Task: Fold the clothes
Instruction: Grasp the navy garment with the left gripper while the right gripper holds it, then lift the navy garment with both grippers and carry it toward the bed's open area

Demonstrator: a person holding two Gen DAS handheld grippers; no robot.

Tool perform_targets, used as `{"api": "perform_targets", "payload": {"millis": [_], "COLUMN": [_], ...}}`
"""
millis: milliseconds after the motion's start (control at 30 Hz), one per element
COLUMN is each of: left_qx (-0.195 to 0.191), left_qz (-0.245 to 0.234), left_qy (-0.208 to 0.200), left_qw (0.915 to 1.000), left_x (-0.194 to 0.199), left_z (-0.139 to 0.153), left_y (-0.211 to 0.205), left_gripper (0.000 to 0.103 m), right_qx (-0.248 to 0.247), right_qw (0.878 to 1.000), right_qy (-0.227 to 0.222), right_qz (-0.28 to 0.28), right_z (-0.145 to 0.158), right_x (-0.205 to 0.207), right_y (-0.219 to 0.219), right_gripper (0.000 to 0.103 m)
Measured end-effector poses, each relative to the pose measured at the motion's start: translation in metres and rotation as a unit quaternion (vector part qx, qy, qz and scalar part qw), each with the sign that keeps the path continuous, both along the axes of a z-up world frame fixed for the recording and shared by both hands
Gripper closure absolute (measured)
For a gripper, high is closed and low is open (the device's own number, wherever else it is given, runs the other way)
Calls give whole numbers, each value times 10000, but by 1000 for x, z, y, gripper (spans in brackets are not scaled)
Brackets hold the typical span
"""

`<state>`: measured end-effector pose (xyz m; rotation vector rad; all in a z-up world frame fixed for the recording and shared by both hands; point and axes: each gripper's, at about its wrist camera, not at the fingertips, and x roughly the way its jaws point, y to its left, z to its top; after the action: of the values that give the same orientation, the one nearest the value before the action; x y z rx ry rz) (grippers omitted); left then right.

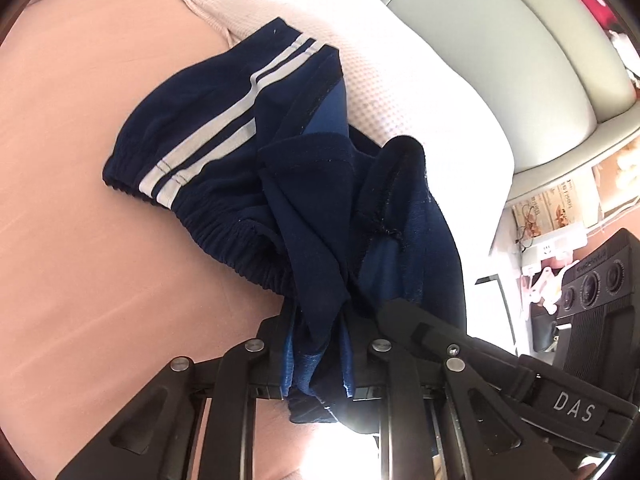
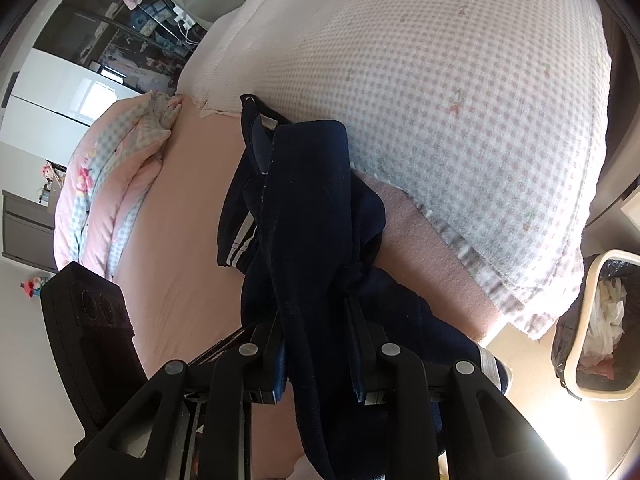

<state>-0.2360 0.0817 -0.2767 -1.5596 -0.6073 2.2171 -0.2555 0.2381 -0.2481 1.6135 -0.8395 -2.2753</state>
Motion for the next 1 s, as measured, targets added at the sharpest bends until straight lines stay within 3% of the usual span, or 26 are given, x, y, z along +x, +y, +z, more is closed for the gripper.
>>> {"api": "perform_targets", "payload": {"millis": [333,500,567,633,733,867,1000], "left_qx": [-475,-400,-341,-358,-397,-384,-435], "left_qz": [137,304,376,453,563,732,889], "left_qy": [640,791,860,930,1037,1112,1249], "left_qw": [9967,9956,9950,9940,9922,9903,9872], "left_x": [38,57,15,-43,-33,-34,12], "left_z": [63,92,119,161,162,193,213], "left_y": [-18,-35,-56,-24,-31,-53,-81], "left_gripper": [88,88,88,89,89,89,89], "right_qx": [-381,-399,-384,-377,-415,-446,-439], "right_qw": [9989,9973,9964,9953,9936,9912,9882], "right_qy": [254,551,670,767,878,1017,1162], "right_qz": [96,274,358,451,576,720,901], "right_z": [33,60,72,81,95,113,132], "right_x": [12,18,22,27,36,49,64], "right_y": [-18,-34,-42,-50,-59,-75,-91], "right_gripper": [79,79,79,79,79,79,79]}}
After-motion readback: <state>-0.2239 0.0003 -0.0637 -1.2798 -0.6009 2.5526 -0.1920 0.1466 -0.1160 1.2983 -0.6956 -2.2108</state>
